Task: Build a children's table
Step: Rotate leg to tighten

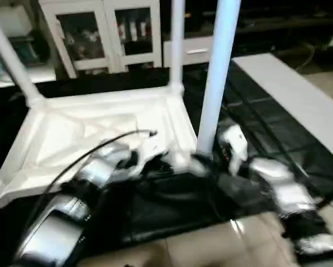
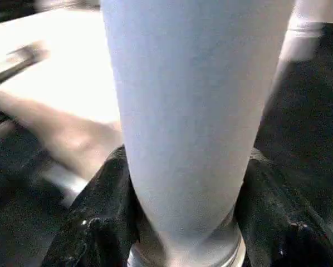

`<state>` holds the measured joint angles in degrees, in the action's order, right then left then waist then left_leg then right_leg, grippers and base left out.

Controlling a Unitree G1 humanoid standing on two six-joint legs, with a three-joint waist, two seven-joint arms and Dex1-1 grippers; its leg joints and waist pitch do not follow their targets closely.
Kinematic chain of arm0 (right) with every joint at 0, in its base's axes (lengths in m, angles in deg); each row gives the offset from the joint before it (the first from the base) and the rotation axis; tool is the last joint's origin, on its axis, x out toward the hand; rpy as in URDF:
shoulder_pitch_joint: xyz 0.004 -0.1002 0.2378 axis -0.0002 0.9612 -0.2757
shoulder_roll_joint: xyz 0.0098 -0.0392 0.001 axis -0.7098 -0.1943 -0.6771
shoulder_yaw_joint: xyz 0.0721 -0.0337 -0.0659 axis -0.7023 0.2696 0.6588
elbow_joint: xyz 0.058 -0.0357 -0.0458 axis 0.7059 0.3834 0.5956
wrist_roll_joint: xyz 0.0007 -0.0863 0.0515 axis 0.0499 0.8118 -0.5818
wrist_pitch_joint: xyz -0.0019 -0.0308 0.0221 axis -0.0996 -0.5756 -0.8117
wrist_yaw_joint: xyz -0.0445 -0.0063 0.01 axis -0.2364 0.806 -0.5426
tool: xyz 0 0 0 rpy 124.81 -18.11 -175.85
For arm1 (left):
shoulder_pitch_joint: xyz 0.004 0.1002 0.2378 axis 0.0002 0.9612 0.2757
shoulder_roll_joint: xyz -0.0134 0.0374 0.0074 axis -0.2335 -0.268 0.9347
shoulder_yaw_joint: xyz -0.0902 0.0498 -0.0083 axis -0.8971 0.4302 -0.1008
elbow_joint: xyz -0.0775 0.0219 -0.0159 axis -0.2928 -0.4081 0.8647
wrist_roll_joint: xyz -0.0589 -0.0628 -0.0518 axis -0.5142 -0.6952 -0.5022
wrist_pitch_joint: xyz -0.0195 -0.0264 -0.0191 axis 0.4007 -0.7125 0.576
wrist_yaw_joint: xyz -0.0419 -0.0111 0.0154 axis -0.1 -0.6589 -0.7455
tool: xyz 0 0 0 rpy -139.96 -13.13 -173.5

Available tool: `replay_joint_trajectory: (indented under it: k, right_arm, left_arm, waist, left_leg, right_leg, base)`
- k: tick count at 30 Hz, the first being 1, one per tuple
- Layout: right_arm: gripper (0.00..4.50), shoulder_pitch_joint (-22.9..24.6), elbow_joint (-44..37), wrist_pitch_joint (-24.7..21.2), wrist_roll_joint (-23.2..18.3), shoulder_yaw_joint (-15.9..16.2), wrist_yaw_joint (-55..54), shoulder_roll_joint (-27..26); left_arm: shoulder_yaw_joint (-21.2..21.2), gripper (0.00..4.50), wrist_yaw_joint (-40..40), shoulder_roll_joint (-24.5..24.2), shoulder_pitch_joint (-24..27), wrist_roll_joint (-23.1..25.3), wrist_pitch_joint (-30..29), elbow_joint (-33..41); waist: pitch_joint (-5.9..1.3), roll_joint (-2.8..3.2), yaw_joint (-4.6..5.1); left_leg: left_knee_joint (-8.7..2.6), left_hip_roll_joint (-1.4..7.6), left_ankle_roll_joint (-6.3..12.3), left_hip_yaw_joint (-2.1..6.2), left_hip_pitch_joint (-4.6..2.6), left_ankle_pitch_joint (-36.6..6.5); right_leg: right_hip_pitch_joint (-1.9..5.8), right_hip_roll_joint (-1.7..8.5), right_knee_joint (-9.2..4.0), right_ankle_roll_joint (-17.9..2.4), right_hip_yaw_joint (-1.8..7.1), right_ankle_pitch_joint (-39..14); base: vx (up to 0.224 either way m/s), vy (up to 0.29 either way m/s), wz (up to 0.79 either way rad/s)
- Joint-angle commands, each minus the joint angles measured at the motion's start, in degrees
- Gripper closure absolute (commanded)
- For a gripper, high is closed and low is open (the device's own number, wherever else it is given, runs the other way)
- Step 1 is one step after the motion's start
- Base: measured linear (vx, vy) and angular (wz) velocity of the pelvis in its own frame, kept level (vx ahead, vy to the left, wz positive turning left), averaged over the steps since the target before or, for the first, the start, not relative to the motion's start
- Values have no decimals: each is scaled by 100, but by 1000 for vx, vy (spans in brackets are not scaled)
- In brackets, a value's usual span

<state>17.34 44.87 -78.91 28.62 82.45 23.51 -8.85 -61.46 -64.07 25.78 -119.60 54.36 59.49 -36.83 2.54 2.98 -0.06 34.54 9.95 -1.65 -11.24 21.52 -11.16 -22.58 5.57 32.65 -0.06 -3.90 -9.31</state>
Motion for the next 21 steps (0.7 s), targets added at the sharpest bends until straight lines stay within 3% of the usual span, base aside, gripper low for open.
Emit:
replay_joint_trajectory:
  k: [1,2,3,4,5,6,7,9,10,11,13,14,16,17,18,19,20,21]
  right_arm:
    - [246,-38,597,-211,-17,-374,-936,-166]
    - [246,-66,642,-196,-9,-396,-1045,-198]
    - [246,-324,1013,-83,-4,-569,-1828,-465]
    - [246,-478,1215,24,42,-646,-2308,-607]
    - [246,-619,1389,117,74,-726,-2732,-734]
    - [246,-719,1502,169,62,-793,-3013,-820]
    - [246,-812,1607,220,84,-882,-3278,-908]
    - [246,-886,1676,274,175,-921,-3596,-961]
    - [247,-1071,1876,490,361,-928,-4209,-1112]
    - [247,-1171,1982,613,444,-869,-4353,-1211]
    - [248,-1241,2053,715,437,-812,-4244,-1325]
    - [248,-1263,2062,782,400,-785,-4084,-1397]
    - [248,-1281,2050,879,349,-749,-3805,-1466]
    - [213,-1289,2049,979,345,-712,-3649,-1479]
    - [192,-1263,1956,1076,312,-654,-3337,-1471]
    - [178,-1261,1937,1141,306,-634,-3212,-1467]
    - [178,-1234,1878,1145,306,-609,-3122,-1442]
    - [176,-1103,1619,1088,273,-532,-2780,-1323]
  left_arm:
    - [-142,450,474,126,-226,16,-40,-106]
    - [-152,450,518,138,-250,21,-36,-143]
    - [-211,450,854,213,-425,64,1,-420]
    - [-234,450,1071,241,-518,114,48,-592]
    - [-255,450,1260,267,-599,153,84,-743]
    - [-274,450,1364,283,-642,162,87,-817]
    - [-297,450,1467,310,-694,175,109,-923]
    - [-313,450,1558,339,-739,186,124,-1001]
    - [-327,450,1672,393,-813,206,184,-1135]
    - [-337,450,1739,409,-831,211,196,-1168]
    - [-334,450,1741,396,-805,203,200,-1148]
    - [-327,450,1709,375,-770,198,210,-1121]
    - [-320,450,1678,341,-735,195,240,-1118]
    - [-307,450,1644,320,-731,206,287,-1154]
    - [-283,450,1568,268,-707,226,373,-1174]
    - [-270,450,1534,244,-707,237,440,-1213]
    - [-258,450,1492,221,-694,241,466,-1214]
    - [-213,450,1319,125,-629,254,565,-1195]
  waist:
    - [-274,-27,118]
    - [-279,-10,159]
    - [-287,70,203]
    - [-279,100,239]
    - [-300,37,293]
    - [-298,89,317]
    - [-302,78,365]
    - [-287,86,366]
    - [-299,25,369]
    - [-317,6,349]
    - [-328,21,328]
    - [-333,-22,320]
    - [-349,5,288]
    - [-361,2,271]
    - [-371,43,263]
    - [-387,14,263]
    - [-398,73,252]
    - [-396,82,277]
  left_leg:
    - [-538,265,-259,293,-174,-2969]
    - [-557,274,-257,312,-166,-3087]
    - [-571,277,-255,317,-145,-3096]
    - [-575,268,-292,313,-151,-3170]
    - [-579,255,-321,334,-131,-3213]
    - [-579,253,-320,334,-124,-3217]
    - [-566,250,-247,309,-153,-3233]
    - [-568,251,-208,291,-142,-3187]
    - [-566,251,-181,280,-131,-3135]
    - [-552,243,-149,267,-142,-2984]
    - [-557,256,-36,234,-85,-2626]
    - [-552,255,14,217,-77,-2532]
    - [-542,263,127,194,-64,-2184]
    - [-525,265,206,178,-56,-1982]
    - [-521,265,239,170,-66,-1917]
    - [-504,262,327,154,-49,-1755]
    - [-491,266,419,155,-58,-1612]
    - [-482,257,496,157,-17,-1495]
  right_leg:
    - [78,317,-578,-561,67,-3597]
    - [106,317,-587,-585,46,-3462]
    - [106,323,-572,-653,61,-3191]
    - [72,313,-578,-690,57,-3118]
    - [111,305,-569,-746,29,-2992]
    - [116,310,-556,-770,33,-2916]
    - [89,315,-586,-901,33,-2712]
    - [77,320,-591,-980,52,-2577]
    - [83,326,-580,-1031,57,-2513]
    - [82,348,-559,-1083,82,-2469]
    - [124,351,-515,-1197,116,-2046]
    - [129,349,-511,-1215,123,-1966]
    - [161,355,-467,-1306,142,-1654]
    - [180,355,-441,-1359,151,-1460]
    - [179,349,-425,-1393,151,-1356]
    - [201,341,-404,-1441,151,-1141]
    - [208,345,-378,-1483,150,-1001]
    - [242,332,-357,-1493,140,-904]
  base:
    - [0,0,0]
    - [0,0,0]
    - [0,0,0]
    - [0,0,0]
    - [0,0,0]
    - [0,0,0]
    - [0,0,0]
    - [0,0,0]
    - [0,0,0]
    - [0,0,0]
    - [0,0,0]
    - [0,0,0]
    - [0,0,0]
    - [0,0,0]
    - [0,0,0]
    - [0,0,0]
    - [54,-9,-1]
    - [54,-9,-1]
